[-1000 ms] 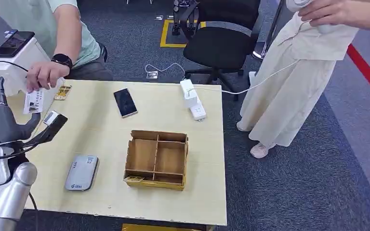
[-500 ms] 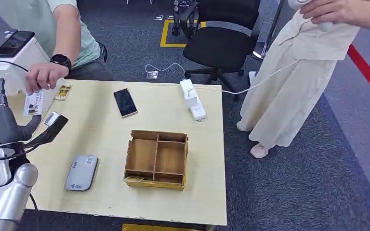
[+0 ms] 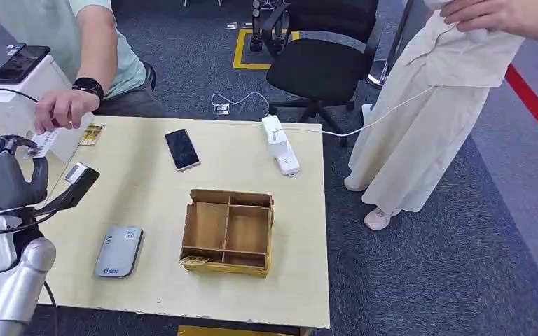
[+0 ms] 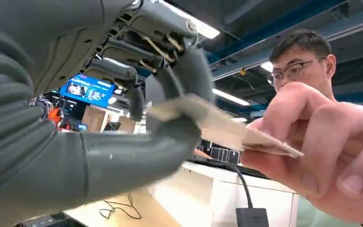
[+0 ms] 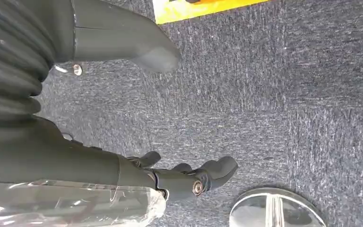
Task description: Pass the card to the sensor for recognition and then transmit it.
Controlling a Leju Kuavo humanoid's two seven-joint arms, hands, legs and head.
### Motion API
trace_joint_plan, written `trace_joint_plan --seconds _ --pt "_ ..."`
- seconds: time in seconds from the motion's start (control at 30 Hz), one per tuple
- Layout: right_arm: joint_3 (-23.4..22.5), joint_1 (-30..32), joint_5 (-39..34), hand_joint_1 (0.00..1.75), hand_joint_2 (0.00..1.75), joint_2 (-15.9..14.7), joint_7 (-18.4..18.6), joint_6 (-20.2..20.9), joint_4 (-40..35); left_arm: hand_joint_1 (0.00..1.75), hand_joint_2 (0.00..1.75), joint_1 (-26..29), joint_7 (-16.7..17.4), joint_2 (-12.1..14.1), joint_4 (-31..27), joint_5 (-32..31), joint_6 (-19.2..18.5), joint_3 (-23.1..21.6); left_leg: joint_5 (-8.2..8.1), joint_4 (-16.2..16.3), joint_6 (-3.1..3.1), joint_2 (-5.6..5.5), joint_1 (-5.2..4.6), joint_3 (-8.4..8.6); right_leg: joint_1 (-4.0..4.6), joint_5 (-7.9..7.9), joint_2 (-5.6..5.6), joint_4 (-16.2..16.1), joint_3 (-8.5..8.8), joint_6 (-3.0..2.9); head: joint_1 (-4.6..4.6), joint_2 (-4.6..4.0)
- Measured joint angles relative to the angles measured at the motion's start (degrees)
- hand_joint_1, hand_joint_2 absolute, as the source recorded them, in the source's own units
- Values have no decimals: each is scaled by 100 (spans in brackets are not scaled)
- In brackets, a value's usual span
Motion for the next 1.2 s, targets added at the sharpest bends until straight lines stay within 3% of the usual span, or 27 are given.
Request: trace_joint_plan --seconds 0.63,0.9,1.2 --pt "-50 4 81 0 175 9 -15 -15 -31 175 175 38 -79 0 -83 85 61 0 0 0 0 -1 0 0 0 0 -1 0 1 0 2 0" --pt "-133 15 79 0 175 9 9 -13 -31 175 175 286 -116 70 -325 967 -332 74 0 0 0 0 0 -2 0 0 1 0 1 0 0 0" --pt "-157 22 -26 0 175 11 7 -15 -31 175 175 743 -205 300 -735 1884 -778 575 0 -1 0 3 1 -1 1 0 2 0 1 0 2 0"
